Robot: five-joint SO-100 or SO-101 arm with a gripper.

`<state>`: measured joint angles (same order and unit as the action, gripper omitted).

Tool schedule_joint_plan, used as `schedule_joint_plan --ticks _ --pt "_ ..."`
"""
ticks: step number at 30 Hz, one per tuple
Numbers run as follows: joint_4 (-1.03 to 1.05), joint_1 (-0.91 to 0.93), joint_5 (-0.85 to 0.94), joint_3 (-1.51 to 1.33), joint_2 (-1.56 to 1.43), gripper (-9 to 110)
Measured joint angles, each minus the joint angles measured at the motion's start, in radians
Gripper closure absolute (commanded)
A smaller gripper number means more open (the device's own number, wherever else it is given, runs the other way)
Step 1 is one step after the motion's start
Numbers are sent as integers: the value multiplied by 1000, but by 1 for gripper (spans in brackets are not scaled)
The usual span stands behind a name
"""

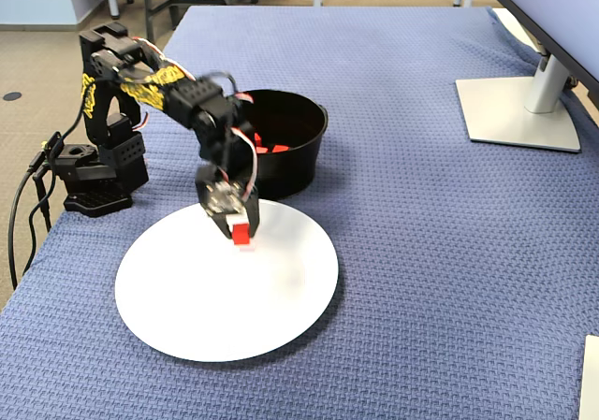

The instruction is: Pick up the red cubes from the white plate and place them in the black recipient

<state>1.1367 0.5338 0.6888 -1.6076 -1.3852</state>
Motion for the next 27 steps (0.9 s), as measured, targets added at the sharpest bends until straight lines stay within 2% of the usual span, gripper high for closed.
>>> schedule_joint_plan --ticks 6,11,17,25,27 --pt "110 46 -210 187 -161 102" --pt "192 -6 -390 376 -238 102" --pt "181 -249 -532 410 -265 102" --pt "92 -643 -615 192 -407 101" --pt "89 -718 -615 155 -439 83"
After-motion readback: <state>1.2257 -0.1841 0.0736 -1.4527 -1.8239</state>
